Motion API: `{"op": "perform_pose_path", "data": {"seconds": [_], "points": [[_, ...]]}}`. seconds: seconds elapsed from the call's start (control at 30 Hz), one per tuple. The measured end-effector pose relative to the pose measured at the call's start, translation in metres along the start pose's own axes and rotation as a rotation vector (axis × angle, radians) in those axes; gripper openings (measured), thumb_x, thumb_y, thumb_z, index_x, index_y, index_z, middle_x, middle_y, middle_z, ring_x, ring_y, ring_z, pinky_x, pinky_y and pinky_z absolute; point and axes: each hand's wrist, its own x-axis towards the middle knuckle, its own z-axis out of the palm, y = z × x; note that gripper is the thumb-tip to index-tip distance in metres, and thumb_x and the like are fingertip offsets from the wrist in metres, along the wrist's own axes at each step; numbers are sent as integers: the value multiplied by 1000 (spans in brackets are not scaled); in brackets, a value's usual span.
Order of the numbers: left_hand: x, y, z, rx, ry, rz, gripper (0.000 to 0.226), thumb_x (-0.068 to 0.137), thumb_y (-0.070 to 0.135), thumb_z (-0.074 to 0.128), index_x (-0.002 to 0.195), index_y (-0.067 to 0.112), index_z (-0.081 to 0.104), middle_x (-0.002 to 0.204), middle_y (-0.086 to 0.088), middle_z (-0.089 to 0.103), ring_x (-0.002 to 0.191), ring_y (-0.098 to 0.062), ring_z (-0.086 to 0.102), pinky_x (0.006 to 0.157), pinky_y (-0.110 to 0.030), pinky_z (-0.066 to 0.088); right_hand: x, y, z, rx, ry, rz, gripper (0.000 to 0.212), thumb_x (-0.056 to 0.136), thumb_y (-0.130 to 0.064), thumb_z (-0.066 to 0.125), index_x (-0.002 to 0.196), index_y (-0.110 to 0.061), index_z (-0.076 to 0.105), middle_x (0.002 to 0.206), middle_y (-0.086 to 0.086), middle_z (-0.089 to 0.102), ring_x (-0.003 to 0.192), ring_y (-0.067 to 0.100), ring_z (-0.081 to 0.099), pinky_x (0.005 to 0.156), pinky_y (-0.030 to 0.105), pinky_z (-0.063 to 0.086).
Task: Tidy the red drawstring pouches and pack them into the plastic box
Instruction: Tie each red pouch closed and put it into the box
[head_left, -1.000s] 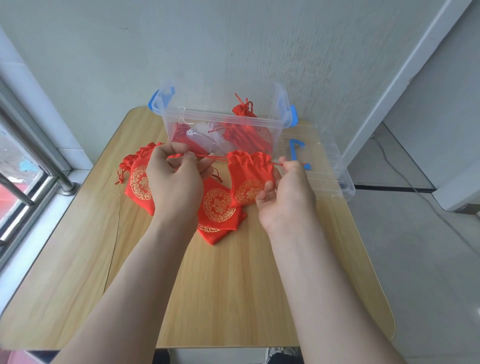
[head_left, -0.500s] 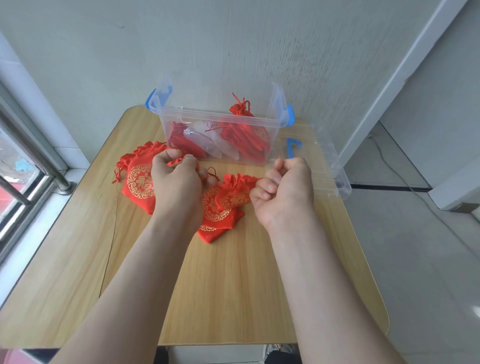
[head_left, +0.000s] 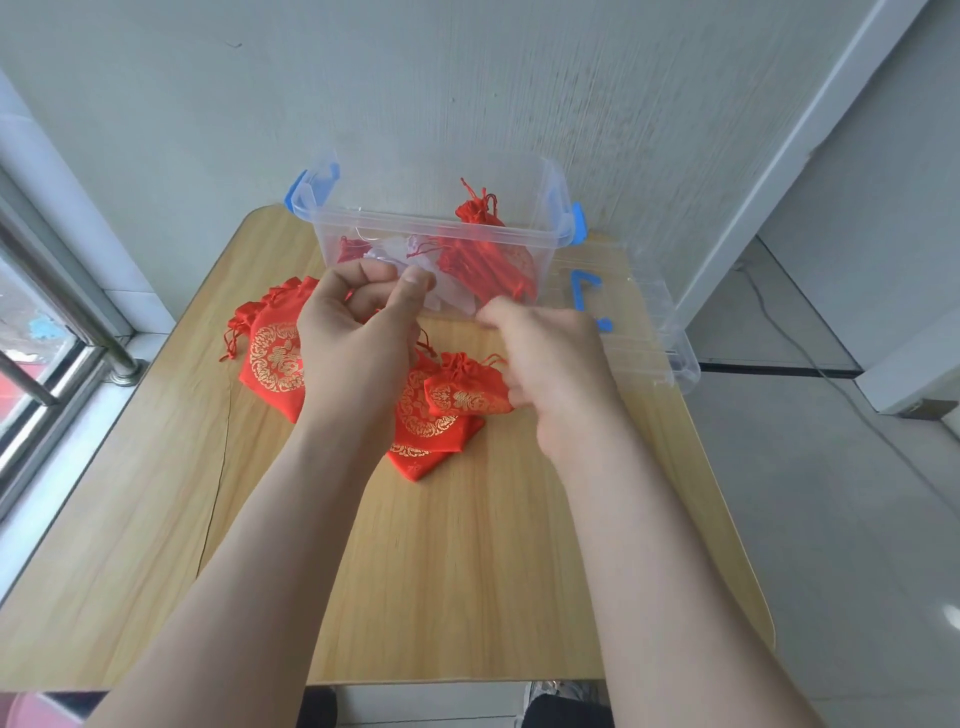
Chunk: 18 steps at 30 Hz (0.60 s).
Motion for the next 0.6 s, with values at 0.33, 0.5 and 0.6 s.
{"op": "perform_pose_path", "data": {"seconds": [0.33, 0.5, 0.6], "points": [[0, -7, 0, 3, -39, -115, 21, 96, 14, 79, 108, 11, 62, 96, -6, 82, 72, -17, 65, 74, -38, 56, -5, 16, 6, -481, -305, -154, 22, 86, -37, 75, 73, -19, 75, 61, -7, 69, 61, 17, 68, 54, 24, 45], [0, -9, 0, 9, -113, -177, 21, 93, 10, 80, 108, 9, 65, 93, -8, 82, 81, -18, 75, 77, -34, 61, -4, 10, 5, -209, -403, -145, 18, 92, -23, 69, 80, -12, 78, 52, -15, 49, 48, 7, 47, 56, 27, 38], [1, -10, -1, 5, -126, -210, 22, 93, 12, 81, 109, 7, 67, 93, -9, 81, 82, -21, 77, 76, -35, 63, -2, 10, 5, -143, -408, -127, 24, 92, -22, 72, 68, -21, 72, 52, -15, 48, 44, 4, 44, 54, 26, 35]]}}
